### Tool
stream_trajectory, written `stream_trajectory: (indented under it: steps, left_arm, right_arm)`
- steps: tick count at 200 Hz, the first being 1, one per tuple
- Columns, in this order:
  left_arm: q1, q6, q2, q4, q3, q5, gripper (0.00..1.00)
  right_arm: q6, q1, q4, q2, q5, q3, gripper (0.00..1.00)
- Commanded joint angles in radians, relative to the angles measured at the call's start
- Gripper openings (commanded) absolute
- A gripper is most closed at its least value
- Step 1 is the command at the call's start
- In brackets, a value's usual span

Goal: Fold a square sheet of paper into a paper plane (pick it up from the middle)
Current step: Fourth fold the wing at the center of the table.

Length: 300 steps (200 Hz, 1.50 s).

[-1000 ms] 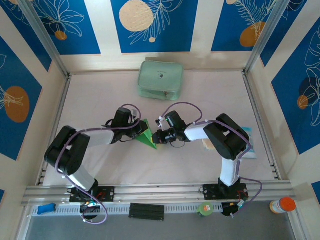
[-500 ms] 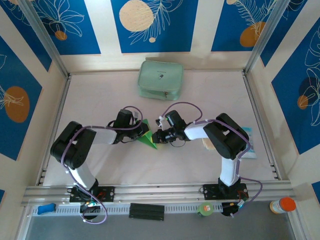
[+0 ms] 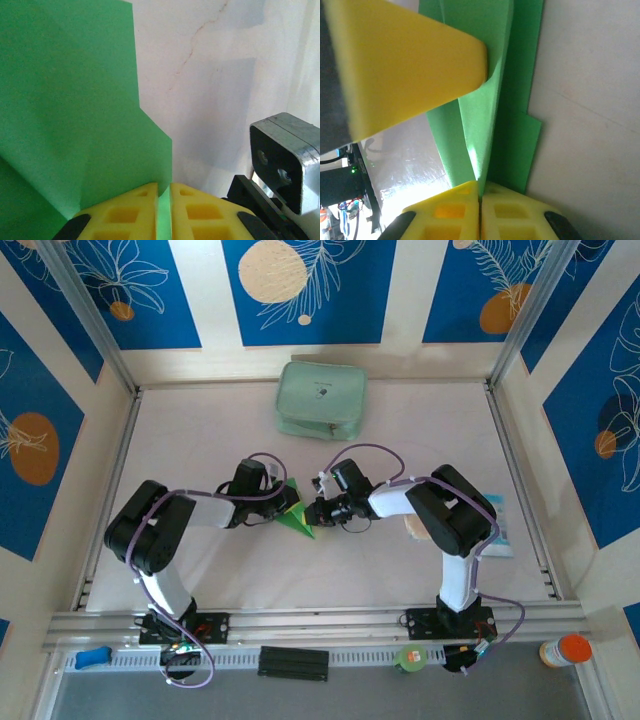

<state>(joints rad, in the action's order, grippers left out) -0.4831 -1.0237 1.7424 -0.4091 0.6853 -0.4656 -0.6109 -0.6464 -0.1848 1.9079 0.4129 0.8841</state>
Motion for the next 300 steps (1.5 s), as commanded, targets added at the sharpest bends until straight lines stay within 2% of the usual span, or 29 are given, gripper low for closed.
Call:
stream_trajectory:
  steps: [1, 43, 78, 171, 244, 300]
  left_arm:
    - [-0.002, -0.010, -0.011, -0.029, -0.005, -0.026, 0.16]
    - [0.027, -0.003, -0.098, -0.046, -0.046, -0.002, 0.19]
    - [0.038, 0.015, -0.128, -0.042, -0.088, 0.014, 0.18]
    - [0.038, -0.014, -0.026, -0.120, -0.068, -0.030, 0.15]
    - [0.038, -0.022, 0.006, -0.131, -0.067, -0.027, 0.15]
    - [0.038, -0.023, 0.000, -0.120, -0.069, -0.013, 0.15]
  right_arm:
    - [-0.002, 0.005, 0.129, 0.060, -0.060, -0.010, 0.07]
    - [0.000, 0.007, 0.180, 0.081, -0.055, 0.015, 0.02]
    - [-0.018, 0.013, 0.203, 0.097, -0.055, 0.026, 0.02]
    - [-0.024, 0.016, 0.199, 0.093, -0.060, 0.019, 0.03]
    - [-0.023, 0.018, 0.205, 0.093, -0.059, 0.023, 0.10]
    - [-0.019, 0.017, 0.224, 0.104, -0.063, 0.027, 0.07]
